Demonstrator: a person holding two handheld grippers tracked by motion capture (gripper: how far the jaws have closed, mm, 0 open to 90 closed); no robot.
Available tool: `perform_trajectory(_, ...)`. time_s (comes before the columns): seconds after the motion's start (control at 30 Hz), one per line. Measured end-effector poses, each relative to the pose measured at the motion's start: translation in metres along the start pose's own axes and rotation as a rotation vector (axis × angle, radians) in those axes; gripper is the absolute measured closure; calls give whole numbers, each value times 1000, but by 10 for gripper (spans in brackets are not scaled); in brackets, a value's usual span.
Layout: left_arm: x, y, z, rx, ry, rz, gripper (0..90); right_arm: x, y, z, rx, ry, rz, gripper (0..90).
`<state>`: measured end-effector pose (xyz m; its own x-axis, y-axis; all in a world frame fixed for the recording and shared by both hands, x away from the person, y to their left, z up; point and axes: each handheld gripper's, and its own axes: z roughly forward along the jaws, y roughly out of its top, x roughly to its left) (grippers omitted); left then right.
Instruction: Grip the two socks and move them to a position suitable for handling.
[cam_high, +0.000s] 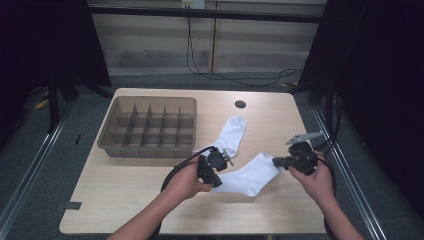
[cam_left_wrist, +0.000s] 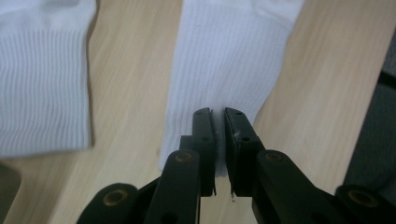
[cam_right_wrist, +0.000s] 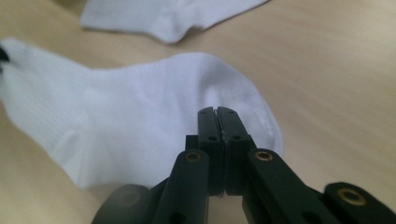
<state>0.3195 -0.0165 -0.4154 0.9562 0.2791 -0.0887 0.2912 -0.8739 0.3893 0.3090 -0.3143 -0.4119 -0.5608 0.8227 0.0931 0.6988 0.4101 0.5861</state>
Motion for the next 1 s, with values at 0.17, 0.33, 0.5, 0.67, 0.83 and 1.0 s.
perform_trajectory(0.17, 9, -38, 1, 11, 13, -80, 790, 32, -27, 6, 61, 73, -21, 697)
perform_trajectory(0.33, 21, -57, 3, -23, 52, -156, 723, 25, -28, 10, 84, 12, -23, 643)
perform_trajectory(0.5, 27, -56, 6, -33, 71, -179, 633, 15, -22, 24, 77, 2, -5, 650)
perform_trajectory(0.67, 35, -54, 10, -30, 90, -202, 618, 10, -13, 38, 59, 5, -3, 649)
perform_trajectory(0.83, 45, -37, 15, -50, 120, -210, 614, 10, 17, 57, 74, -3, -26, 642)
perform_trajectory(1.0, 54, -22, 24, -32, 134, -230, 603, 12, 22, 62, 66, 31, -8, 636)
